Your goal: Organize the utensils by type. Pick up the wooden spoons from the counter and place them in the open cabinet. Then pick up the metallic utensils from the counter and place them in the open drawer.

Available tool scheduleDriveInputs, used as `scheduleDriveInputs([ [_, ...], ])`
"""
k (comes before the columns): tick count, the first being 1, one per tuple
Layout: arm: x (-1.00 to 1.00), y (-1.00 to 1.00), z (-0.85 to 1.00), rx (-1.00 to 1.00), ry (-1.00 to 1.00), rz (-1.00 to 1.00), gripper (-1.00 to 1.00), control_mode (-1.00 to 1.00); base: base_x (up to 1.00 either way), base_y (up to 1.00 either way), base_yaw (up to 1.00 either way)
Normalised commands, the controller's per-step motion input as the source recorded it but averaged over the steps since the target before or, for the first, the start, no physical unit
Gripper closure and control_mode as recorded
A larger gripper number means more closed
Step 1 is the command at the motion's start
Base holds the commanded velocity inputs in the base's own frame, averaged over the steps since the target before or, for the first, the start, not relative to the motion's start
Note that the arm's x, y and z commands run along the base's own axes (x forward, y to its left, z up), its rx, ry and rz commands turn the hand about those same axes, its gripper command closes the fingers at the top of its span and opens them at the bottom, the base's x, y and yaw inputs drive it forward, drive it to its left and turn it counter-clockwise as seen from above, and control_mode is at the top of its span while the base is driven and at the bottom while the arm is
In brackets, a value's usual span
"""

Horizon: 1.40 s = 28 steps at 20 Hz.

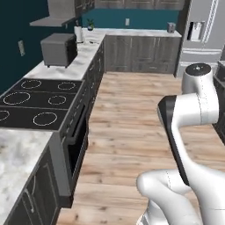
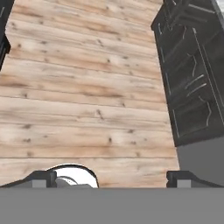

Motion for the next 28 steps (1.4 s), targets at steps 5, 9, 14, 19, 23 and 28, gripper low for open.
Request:
scheduleDriveInputs([
  [5,0.00,0.00,0.00,0.00,0.00,0.00,-1.00,1.00,1.00,-0.40,0.02],
  [9,0.00,0.00,0.00,0.00,0.00,0.00,-1.00,1.00,1.00,-0.42,0.02],
  [14,0.00,0.00,0.00,0.00,0.00,0.00,-1.00,1.00,1.00,-0.42,0.04],
  [19,0.00,0.00,0.00,0.00,0.00,0.00,-1.00,1.00,1.00,-0.39,0.15],
  [23,0.00,0.00,0.00,0.00,0.00,0.00,-1.00,1.00,1.00,-0.38,0.17],
  [28,0.00,0.00,0.00,0.00,0.00,0.00,-1.00,1.00,1.00,-0.39,0.13],
])
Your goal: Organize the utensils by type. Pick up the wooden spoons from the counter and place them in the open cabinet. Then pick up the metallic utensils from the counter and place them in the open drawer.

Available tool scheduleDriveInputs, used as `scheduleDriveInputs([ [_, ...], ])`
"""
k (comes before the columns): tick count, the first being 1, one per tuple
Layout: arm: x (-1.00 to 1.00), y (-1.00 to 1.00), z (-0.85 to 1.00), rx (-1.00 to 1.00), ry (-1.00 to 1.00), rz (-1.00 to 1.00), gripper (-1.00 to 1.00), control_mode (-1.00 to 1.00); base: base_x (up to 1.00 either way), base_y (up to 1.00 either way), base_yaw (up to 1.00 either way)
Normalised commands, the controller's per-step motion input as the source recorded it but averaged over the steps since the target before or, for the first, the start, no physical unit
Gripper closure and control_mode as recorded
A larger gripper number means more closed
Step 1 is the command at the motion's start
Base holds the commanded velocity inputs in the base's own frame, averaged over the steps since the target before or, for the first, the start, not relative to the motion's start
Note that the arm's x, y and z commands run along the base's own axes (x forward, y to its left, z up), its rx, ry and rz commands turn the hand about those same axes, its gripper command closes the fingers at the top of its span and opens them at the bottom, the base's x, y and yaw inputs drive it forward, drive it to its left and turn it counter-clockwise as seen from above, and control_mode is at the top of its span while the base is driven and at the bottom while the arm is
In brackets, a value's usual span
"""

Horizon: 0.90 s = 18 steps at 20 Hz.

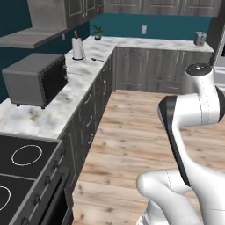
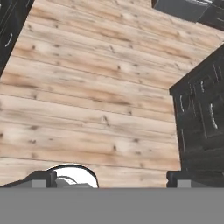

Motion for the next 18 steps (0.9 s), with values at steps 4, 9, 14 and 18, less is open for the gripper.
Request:
scheduleDriveInputs([
  [4,0.00,0.00,0.00,0.00,0.00,0.00,-1.00,1.00,1.00,-0.40,0.12],
  [9,0.00,0.00,0.00,0.00,0.00,0.00,-1.00,1.00,1.00,-0.38,0.15],
  [14,0.00,0.00,0.00,0.00,0.00,0.00,-1.00,1.00,0.99,-0.35,0.21],
  [18,0.00,0.00,0.00,0.00,0.00,0.00,-1.00,1.00,0.92,-0.31,0.34],
])
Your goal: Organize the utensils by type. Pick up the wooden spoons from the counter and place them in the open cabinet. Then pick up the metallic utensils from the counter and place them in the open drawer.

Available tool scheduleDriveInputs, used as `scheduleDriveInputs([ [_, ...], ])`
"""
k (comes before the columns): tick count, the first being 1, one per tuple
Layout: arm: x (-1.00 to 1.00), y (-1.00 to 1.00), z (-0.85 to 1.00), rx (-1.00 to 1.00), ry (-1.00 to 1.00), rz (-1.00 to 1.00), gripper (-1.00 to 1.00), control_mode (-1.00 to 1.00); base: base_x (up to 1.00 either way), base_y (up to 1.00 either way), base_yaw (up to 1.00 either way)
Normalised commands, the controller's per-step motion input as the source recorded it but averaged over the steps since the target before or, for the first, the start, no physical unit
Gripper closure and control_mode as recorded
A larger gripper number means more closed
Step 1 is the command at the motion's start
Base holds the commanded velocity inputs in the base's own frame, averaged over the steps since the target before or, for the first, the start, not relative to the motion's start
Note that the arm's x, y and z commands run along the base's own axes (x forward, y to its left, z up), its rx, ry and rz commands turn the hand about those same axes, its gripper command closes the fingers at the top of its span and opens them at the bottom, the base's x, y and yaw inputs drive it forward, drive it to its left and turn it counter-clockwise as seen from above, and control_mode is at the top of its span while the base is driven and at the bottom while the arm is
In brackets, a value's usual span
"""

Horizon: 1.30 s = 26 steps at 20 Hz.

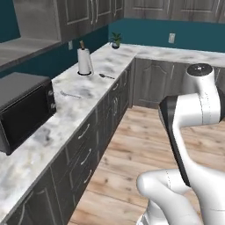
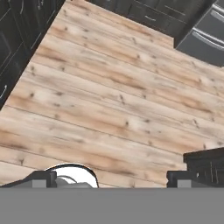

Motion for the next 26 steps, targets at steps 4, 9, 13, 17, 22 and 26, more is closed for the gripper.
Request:
scheduleDriveInputs([
  [4,0.00,0.00,0.00,0.00,0.00,0.00,-1.00,1.00,0.85,-0.25,0.48],
  [9,0.00,0.00,0.00,0.00,0.00,0.00,-1.00,1.00,0.81,-0.18,0.59],
  [13,0.00,0.00,0.00,0.00,0.00,0.00,-1.00,1.00,0.83,-0.21,0.54],
  [17,0.00,0.00,0.00,0.00,0.00,0.00,-1.00,1.00,0.81,-0.21,0.58],
  [22,0.00,0.00,0.00,0.00,0.00,0.00,-1.00,1.00,0.71,-0.20,0.64],
  [26,0.00,0.00,0.00,0.00,0.00,0.00,-1.00,1.00,0.47,-0.29,0.66],
])
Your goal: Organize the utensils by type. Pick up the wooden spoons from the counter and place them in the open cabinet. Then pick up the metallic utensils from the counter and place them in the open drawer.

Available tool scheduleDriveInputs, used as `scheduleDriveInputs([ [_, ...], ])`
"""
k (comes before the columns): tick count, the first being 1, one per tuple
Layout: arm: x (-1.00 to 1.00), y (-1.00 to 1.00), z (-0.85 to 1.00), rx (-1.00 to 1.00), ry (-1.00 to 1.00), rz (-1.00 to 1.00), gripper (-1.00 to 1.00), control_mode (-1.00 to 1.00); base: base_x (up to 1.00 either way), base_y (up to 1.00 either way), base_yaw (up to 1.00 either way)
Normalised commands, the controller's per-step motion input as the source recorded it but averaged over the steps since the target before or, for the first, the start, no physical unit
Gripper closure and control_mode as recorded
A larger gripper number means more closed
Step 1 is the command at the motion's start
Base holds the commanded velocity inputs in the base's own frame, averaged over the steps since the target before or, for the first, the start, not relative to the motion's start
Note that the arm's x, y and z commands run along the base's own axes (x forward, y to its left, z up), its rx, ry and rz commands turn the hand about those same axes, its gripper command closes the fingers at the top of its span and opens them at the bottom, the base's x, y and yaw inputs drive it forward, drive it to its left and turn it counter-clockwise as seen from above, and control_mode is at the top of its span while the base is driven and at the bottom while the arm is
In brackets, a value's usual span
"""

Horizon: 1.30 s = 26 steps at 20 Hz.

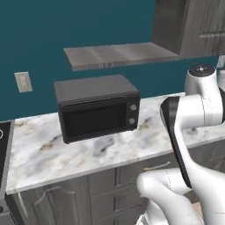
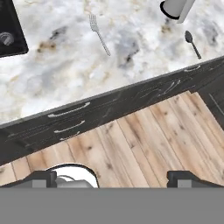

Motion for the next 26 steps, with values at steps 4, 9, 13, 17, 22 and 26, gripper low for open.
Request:
scheduleDriveInputs([
  [4,0.00,0.00,0.00,0.00,0.00,0.00,-1.00,1.00,0.36,-0.61,0.38],
  [9,0.00,0.00,0.00,0.00,0.00,0.00,-1.00,1.00,0.38,-0.78,0.17],
  [13,0.00,0.00,0.00,0.00,0.00,0.00,-1.00,1.00,0.60,-0.62,0.16],
  [17,0.00,0.00,0.00,0.00,0.00,0.00,-1.00,1.00,0.75,-0.46,0.26],
  [22,0.00,0.00,0.00,0.00,0.00,0.00,-1.00,1.00,0.23,-0.42,0.09],
  [26,0.09,-0.11,-0.08,0.06,-0.01,0.00,-1.00,-1.00,0.00,-0.04,0.00],
])
